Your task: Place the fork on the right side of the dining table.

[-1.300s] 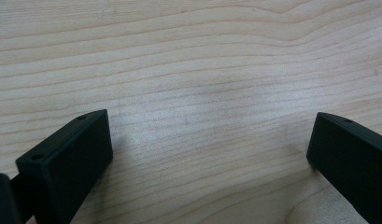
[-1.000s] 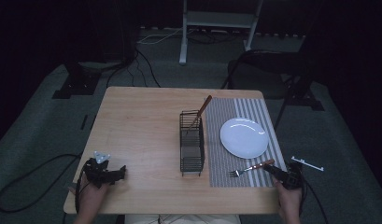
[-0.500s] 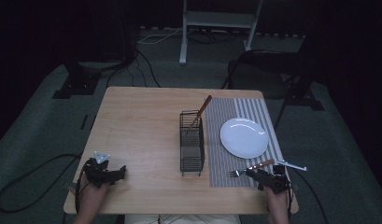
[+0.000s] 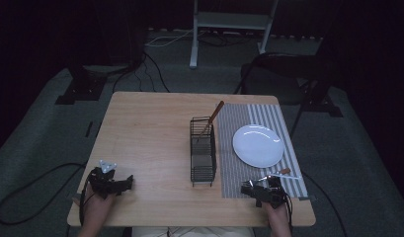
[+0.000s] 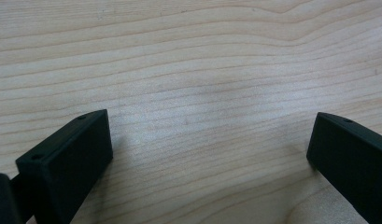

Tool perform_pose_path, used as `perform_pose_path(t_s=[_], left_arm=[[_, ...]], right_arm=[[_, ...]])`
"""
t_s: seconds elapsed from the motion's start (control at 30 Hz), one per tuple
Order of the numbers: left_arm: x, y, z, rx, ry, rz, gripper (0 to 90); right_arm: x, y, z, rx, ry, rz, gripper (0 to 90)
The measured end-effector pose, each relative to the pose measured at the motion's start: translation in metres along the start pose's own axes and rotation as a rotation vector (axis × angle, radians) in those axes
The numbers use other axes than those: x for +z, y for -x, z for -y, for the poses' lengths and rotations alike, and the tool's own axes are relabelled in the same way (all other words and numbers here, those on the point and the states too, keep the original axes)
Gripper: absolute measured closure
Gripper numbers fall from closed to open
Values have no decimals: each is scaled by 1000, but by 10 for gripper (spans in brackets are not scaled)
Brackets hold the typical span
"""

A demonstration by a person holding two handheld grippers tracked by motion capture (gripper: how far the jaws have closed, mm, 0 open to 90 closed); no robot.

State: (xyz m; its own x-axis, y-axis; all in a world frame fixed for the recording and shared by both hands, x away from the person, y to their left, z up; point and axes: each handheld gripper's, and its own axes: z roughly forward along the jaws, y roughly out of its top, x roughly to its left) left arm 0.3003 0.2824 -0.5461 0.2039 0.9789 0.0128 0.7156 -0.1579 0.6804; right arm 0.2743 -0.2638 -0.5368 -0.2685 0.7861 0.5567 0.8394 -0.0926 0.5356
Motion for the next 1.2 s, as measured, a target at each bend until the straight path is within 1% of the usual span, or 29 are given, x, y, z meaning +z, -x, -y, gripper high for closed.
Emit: perform_pose_path(t_s=[0.07, 0.1, 0.13, 0.17, 0.2, 0.23, 0.33, 0.4, 0.47, 0.5, 0.57, 0.63, 0.67, 0.7, 0.73, 0.77, 0.8, 0.83, 0.87, 0.9, 0.93, 0.97, 1.0, 1.03, 1.07, 1.1, 1.13, 1.17, 1.2], left_arm=[[0, 0, 0, 0, 0, 0, 0], [0, 0, 0, 0, 0, 0, 0], [0, 0, 0, 0, 0, 0, 0], [0, 0, 0, -1, 0, 0, 0], [0, 0, 0, -1, 0, 0, 0], [0, 0, 0, -1, 0, 0, 0], [0, 0, 0, 0, 0, 0, 0], [0, 0, 0, -1, 0, 0, 1], [0, 0, 0, -1, 0, 0, 0], [0, 0, 0, 0, 0, 0, 0], [0, 0, 0, 0, 0, 0, 0], [0, 0, 0, 0, 0, 0, 0], [0, 0, 0, 0, 0, 0, 0], [0, 0, 0, 0, 0, 0, 1], [0, 0, 0, 0, 0, 0, 0], [0, 0, 0, 0, 0, 0, 1], [0, 0, 0, 0, 0, 0, 0], [0, 0, 0, 0, 0, 0, 0], [0, 0, 0, 0, 0, 0, 0], [0, 0, 0, 0, 0, 0, 0], [0, 0, 0, 0, 0, 0, 0], [0, 0, 0, 2, 0, 0, 0], [0, 0, 0, 1, 0, 0, 0], [0, 0, 0, 1, 0, 0, 0], [0, 0, 0, 1, 0, 0, 1], [0, 0, 0, 2, 0, 0, 0], [0, 0, 0, 2, 0, 0, 0], [0, 0, 0, 1, 0, 0, 0], [0, 0, 0, 1, 0, 0, 0]], right_arm=[[4, -2, -2, -8, -6, -7, 261], [8, -4, -6, -16, -6, -5, 264], [8, -4, -6, -16, -6, -5, 264], [12, -5, -10, -29, -12, 5, 264], [12, -5, -10, -29, -12, 5, 264], [15, -6, -13, -32, -12, 3, 265], [17, -8, -16, -40, -11, 3, 265], [17, -9, -18, -43, -9, -5, 265], [14, -13, -20, -59, 1, -5, 264], [6, -15, -25, -76, 38, 3, 257], [0, -16, -33, -97, 90, 5, 232], [-3, -18, -43, -118, 122, 32, 228], [-4, -19, -47, -136, 136, 37, 219], [-4, -22, -54, -163, 145, 45, 185], [-2, -25, -59, -177, 151, 42, 179], [-1, -27, -64, -187, 157, 35, 179], [-1, -27, -64, -187, 157, 35, 179], [4, -31, -75, -208, 176, 62, 179], [4, -31, -75, -208, 176, 62, 179], [8, -34, -85, -219, 194, 65, 179], [8, -34, -85, -219, 194, 65, 179], [10, -36, -90, -218, 203, 65, 179], [15, -41, -99, -231, 217, 75, 178], [17, -43, -104, -236, 223, 79, 163], [17, -43, -104, -236, 223, 79, 163], [22, -48, -113, -242, 228, 78, 155], [22, -48, -113, -242, 228, 78, 155], [27, -52, -121, -244, 231, 79, 133], [29, -55, -125, -250, 232, 79, 133]])
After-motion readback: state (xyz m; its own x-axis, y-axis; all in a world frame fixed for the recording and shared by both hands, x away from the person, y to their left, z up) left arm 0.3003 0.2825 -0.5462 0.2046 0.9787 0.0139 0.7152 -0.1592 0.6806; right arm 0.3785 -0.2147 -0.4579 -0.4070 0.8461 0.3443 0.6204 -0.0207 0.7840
